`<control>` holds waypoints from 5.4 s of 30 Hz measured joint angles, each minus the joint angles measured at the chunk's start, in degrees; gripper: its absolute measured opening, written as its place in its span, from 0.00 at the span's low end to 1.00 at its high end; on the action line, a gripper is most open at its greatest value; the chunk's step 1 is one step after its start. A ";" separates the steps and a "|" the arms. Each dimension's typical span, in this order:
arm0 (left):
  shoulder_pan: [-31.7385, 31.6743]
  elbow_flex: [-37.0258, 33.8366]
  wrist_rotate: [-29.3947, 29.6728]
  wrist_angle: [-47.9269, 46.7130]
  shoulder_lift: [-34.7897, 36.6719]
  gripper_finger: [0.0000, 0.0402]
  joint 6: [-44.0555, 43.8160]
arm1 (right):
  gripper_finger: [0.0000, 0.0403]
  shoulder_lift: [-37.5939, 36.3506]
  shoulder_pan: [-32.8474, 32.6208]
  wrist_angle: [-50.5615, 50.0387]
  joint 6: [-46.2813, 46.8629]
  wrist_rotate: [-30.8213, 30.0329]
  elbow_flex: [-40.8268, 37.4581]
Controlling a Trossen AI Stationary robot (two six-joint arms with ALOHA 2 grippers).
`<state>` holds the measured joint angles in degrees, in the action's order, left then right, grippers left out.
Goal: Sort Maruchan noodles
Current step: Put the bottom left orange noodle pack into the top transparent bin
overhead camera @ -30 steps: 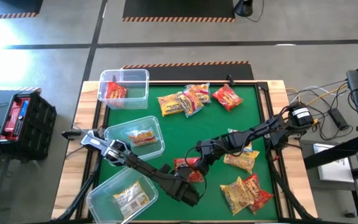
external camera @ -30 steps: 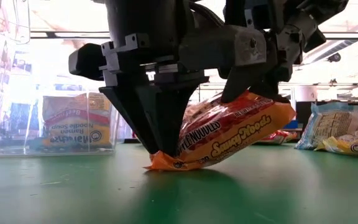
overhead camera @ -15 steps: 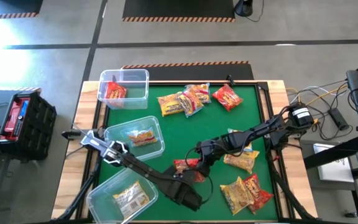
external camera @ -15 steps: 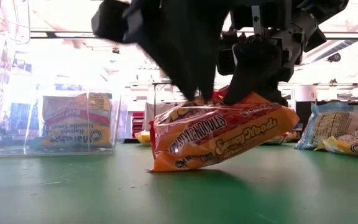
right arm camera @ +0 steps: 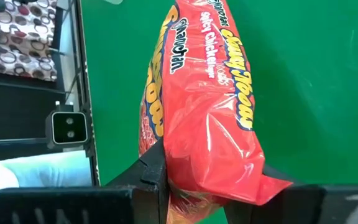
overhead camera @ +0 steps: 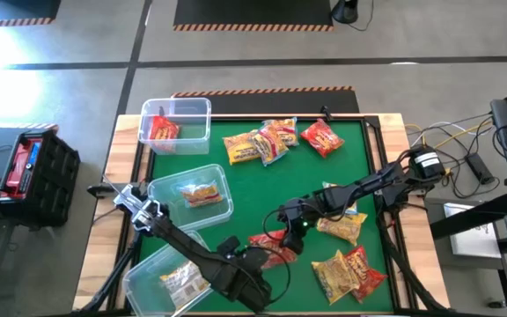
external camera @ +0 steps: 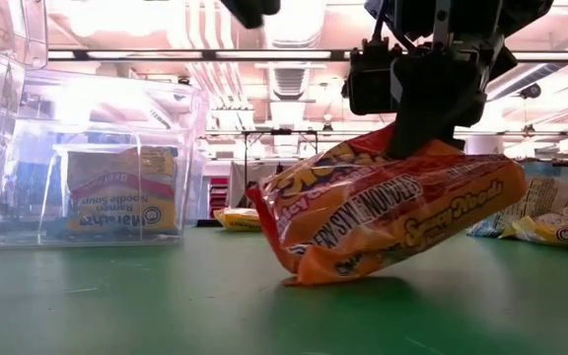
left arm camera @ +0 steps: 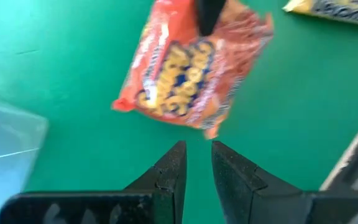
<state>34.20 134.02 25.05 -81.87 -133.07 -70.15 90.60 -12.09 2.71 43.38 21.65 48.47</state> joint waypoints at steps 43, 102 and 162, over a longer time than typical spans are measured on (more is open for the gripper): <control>3.93 -88.50 37.49 92.58 61.62 0.12 23.12 | 0.23 -16.06 0.98 -8.25 -4.60 -9.73 7.28; -22.49 -89.81 -12.83 96.23 66.12 0.47 44.57 | 0.23 -11.68 11.35 -14.85 -41.77 -9.24 24.33; -75.09 -89.81 10.43 49.13 79.01 0.36 31.98 | 0.43 -22.24 11.38 -41.82 -23.75 -17.84 24.85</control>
<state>-40.89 44.21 35.48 -32.74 -54.06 -38.17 68.36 -0.71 -39.11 19.63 3.81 73.32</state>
